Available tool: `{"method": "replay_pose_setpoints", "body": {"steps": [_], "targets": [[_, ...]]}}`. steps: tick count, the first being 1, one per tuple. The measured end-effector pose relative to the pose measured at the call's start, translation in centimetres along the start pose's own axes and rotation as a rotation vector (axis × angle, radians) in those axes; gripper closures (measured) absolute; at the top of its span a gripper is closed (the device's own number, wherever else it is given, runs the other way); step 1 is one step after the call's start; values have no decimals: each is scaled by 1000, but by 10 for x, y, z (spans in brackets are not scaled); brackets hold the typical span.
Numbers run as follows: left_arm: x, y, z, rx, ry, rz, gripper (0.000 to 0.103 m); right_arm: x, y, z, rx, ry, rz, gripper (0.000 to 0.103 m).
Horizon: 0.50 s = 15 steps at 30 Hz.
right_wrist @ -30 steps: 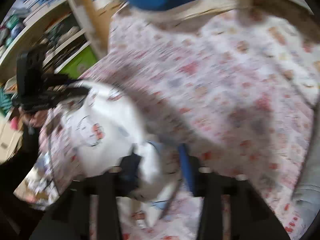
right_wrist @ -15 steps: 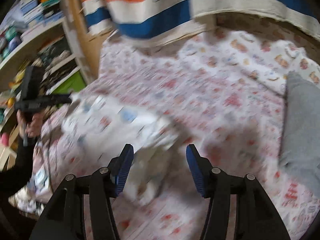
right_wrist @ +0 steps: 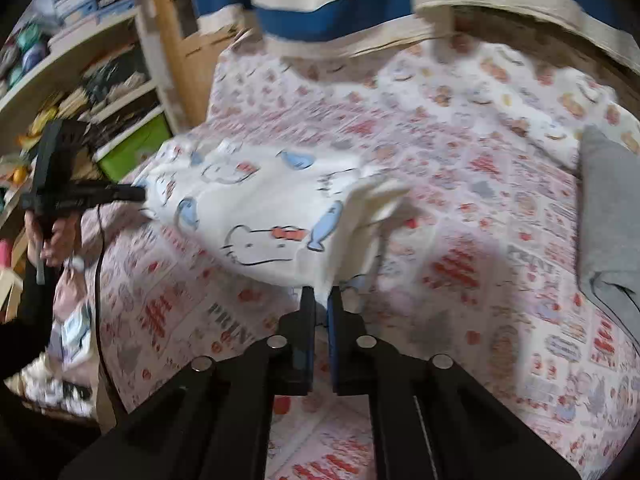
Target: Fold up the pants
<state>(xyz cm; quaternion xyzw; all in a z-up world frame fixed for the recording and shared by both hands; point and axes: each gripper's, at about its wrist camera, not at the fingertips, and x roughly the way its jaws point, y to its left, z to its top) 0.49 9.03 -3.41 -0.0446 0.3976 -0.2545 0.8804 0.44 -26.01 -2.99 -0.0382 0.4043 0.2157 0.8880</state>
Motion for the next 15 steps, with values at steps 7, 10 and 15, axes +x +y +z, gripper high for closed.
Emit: {"method": "replay_pose_setpoints", "body": {"steps": [7, 10, 15], "targets": [[12, 6, -10, -7, 63, 18, 98, 8, -16, -16, 39, 68, 12, 100], [8, 10, -11, -17, 37, -3, 93, 8, -16, -19, 33, 61, -2, 99], [-22, 4, -4, 41, -97, 26, 68, -12, -19, -10, 50, -22, -144, 84]]}}
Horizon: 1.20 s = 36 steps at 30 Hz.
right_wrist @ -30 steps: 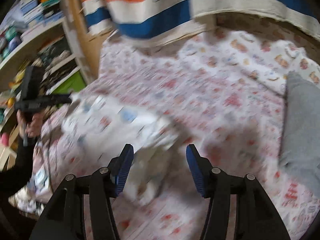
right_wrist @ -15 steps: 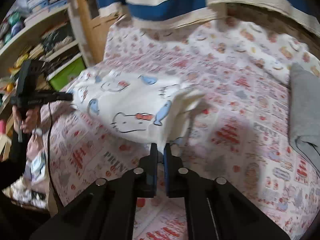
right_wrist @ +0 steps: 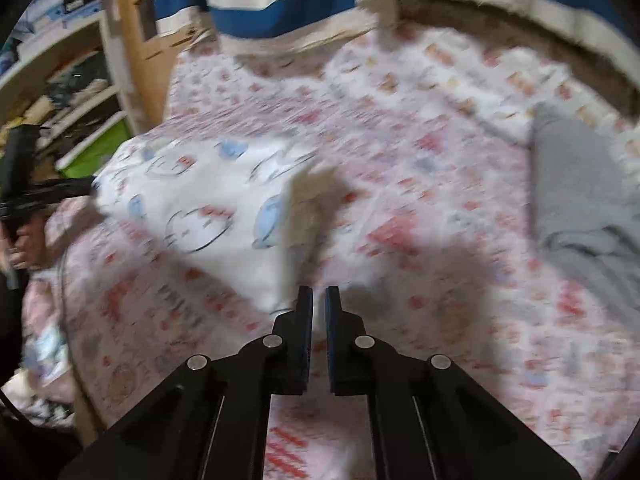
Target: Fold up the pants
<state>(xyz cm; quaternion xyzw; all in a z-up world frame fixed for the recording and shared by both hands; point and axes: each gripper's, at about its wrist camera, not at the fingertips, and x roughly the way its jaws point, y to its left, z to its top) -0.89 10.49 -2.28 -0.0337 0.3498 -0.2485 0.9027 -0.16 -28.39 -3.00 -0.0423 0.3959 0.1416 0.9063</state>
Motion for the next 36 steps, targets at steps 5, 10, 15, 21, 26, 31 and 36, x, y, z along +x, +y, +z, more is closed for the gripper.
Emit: {"method": "replay_pose_setpoints", "body": {"steps": [5, 10, 15, 21, 26, 31, 36], "targets": [[10, 3, 21, -60, -1, -11, 66, -9, -12, 25, 103, -92, 69, 41], [44, 10, 32, -113, 38, -40, 66, 18, -13, 49, 177, -58, 151, 42], [63, 14, 30, -137, 73, 10, 96, 55, -9, 54, 196, 16, 147, 73], [74, 18, 23, -88, 103, 145, 102, 71, 4, 47, 103, 41, 21, 91], [60, 20, 23, -97, 54, 155, 93, 56, 9, 49, 36, -33, -106, 88], [35, 1, 31, -53, -50, 157, 92, 29, 5, 57, 120, -121, -42, 83], [25, -38, 36, 20, -83, 96, 92, 13, 32, 65, 88, -144, 61, 83]]}}
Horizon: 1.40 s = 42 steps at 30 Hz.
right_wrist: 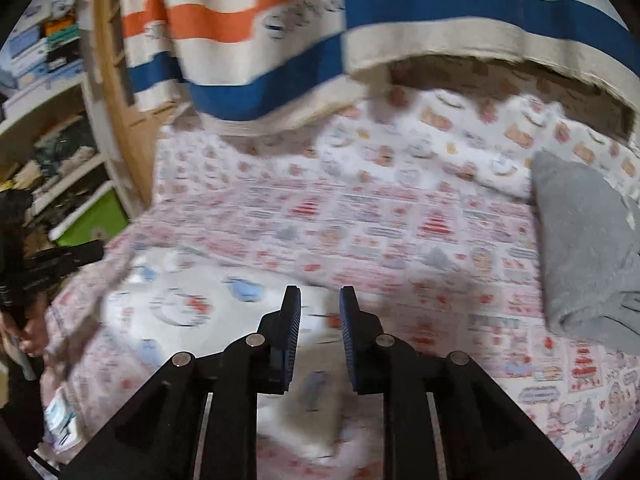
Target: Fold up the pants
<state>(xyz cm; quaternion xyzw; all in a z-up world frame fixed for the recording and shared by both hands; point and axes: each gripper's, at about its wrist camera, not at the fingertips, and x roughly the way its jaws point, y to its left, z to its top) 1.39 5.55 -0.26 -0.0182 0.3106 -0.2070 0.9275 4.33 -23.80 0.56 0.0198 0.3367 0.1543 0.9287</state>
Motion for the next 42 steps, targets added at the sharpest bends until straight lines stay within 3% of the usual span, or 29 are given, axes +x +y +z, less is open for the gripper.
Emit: {"method": "replay_pose_setpoints", "body": {"steps": [6, 11, 13, 23, 28, 32, 36, 40, 42], "targets": [[15, -41, -13, 88, 54, -16, 92, 8, 56, -11, -96, 71, 128, 83], [32, -47, -27, 81, 100, -1, 92, 26, 81, -21, -158, 111, 114, 82], [38, -43, -32, 55, 130, -9, 92, 38, 79, -26, -143, 157, 100, 82], [32, -40, -41, 30, 95, -31, 92, 36, 73, -37, -148, 130, 124, 82], [20, -36, -25, 16, 41, -50, 92, 23, 71, -19, -152, 91, 85, 81], [24, -33, -6, -4, 20, -2, 92, 24, 61, 1, -96, 74, 70, 81], [51, -17, 1, -47, 81, 77, 92, 45, 51, 2, -58, 121, 42, 81], [82, 7, -10, -98, 181, 85, 91, 68, 38, -12, -11, 186, 88, 81], [81, 11, -12, -99, 176, 66, 90, 71, 32, -14, 8, 187, 114, 81]]}}
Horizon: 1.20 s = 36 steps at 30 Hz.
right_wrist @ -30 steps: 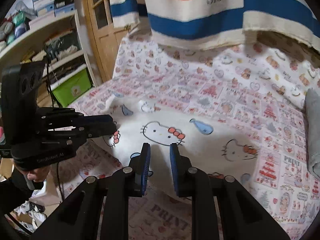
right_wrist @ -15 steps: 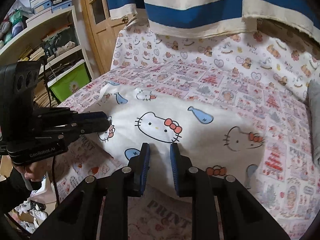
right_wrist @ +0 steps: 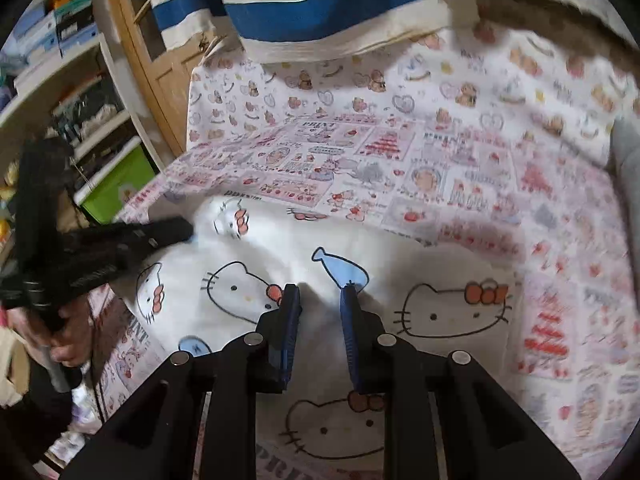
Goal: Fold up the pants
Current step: 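Open both grippers and raise them away from the folded pants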
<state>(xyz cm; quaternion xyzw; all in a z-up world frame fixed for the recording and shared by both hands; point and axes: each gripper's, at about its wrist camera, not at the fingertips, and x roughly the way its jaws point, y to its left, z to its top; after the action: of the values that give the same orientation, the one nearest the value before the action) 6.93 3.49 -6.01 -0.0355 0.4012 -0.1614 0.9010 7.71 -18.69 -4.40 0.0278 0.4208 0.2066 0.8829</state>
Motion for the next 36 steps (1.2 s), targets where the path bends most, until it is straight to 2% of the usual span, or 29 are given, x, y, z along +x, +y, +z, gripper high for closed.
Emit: {"method": "replay_pose_setpoints", "body": {"steps": [5, 8, 10, 12, 13, 14, 15, 17, 19, 20, 21, 22, 23, 26, 30, 32, 36], "targets": [[-6, 0, 0, -6, 2, -6, 90, 3, 1, 1, -23, 10, -5, 81], [-19, -2, -4, -3, -42, -4, 89, -3, 0, 1, -10, -4, -13, 81], [-34, -6, -9, 27, -90, 15, 81, -15, -2, 0, 5, -30, -23, 81], [-51, -11, -13, 64, -147, 43, 67, -30, -2, -4, 5, -71, -25, 81], [-57, -13, -14, 74, -168, 57, 64, -37, -1, -6, 4, -89, -30, 81], [-65, -14, -15, 79, -193, 72, 56, -46, 0, -9, 3, -118, -42, 81], [-76, -16, -18, 81, -228, 88, 48, -53, 1, -10, 1, -137, -49, 81], [-93, -21, -20, 86, -308, 134, 41, -67, 3, -14, -12, -186, -66, 81], [-112, -29, -27, 111, -412, 198, 24, -85, 5, -22, -16, -274, -111, 81], [-122, -34, -31, 120, -466, 223, 12, -95, 5, -28, 3, -333, -140, 78], [-129, -36, -34, 124, -508, 233, 4, -101, 5, -32, 13, -358, -148, 65], [-134, -38, -35, 127, -535, 232, 1, -107, 5, -35, 22, -383, -147, 56], [-139, -40, -37, 129, -554, 226, 1, -115, 4, -39, 44, -416, -138, 41], [-149, -45, -39, 146, -576, 211, 1, -131, 2, -44, 84, -458, -120, 37], [-165, -55, -47, 164, -646, 255, 1, -151, 7, -54, 84, -533, -112, 18], [-170, -60, -51, 167, -657, 259, 1, -156, 15, -60, 55, -548, -121, 16], [-177, -64, -60, 133, -614, 238, 1, -154, 29, -66, 9, -494, -63, 15]]}}
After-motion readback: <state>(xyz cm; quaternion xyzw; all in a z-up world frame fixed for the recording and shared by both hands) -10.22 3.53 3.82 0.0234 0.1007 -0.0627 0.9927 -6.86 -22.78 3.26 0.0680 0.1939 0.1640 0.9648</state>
